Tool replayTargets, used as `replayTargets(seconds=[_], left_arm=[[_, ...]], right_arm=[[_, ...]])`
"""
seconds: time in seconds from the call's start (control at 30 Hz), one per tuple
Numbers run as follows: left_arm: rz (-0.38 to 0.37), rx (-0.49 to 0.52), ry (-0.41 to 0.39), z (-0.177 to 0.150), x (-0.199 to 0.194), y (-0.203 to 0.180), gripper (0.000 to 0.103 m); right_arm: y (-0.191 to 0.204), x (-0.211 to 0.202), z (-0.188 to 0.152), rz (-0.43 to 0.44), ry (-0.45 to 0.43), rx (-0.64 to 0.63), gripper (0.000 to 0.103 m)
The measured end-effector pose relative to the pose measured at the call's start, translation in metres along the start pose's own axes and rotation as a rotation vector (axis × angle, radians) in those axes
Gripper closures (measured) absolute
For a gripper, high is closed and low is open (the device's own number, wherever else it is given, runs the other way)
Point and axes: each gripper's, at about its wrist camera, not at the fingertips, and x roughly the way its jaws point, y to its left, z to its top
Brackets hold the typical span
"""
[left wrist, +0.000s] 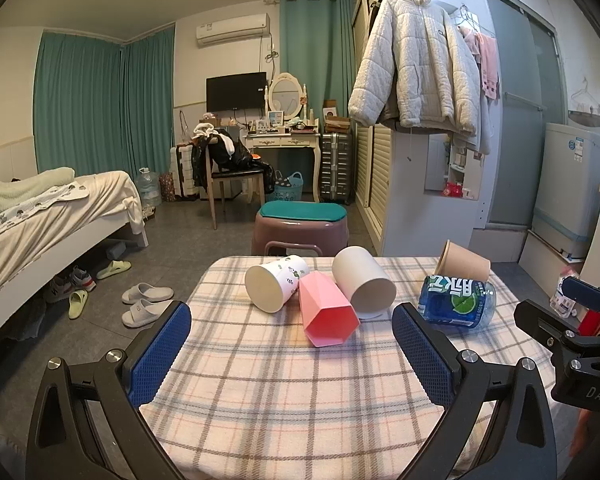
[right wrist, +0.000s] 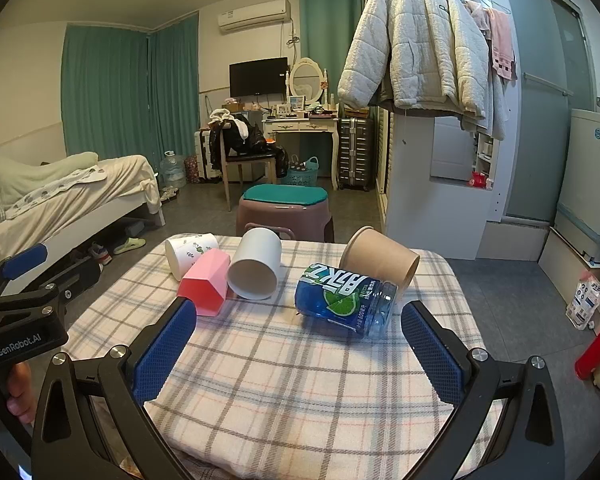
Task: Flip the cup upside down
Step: 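Move the right tool toward the brown kraft paper cup lying on its side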
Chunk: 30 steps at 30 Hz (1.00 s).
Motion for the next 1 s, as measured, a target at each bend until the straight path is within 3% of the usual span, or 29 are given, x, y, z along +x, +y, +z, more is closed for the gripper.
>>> replayTargets(seconds=[1.0], left_arm=[[0.006, -0.003, 0.006, 0.0002, 0.001, -0.003, 0.0]], right_arm=[[0.0009, 0.0013, -0.0007, 0.009, 0.008, -0.013, 0.0]])
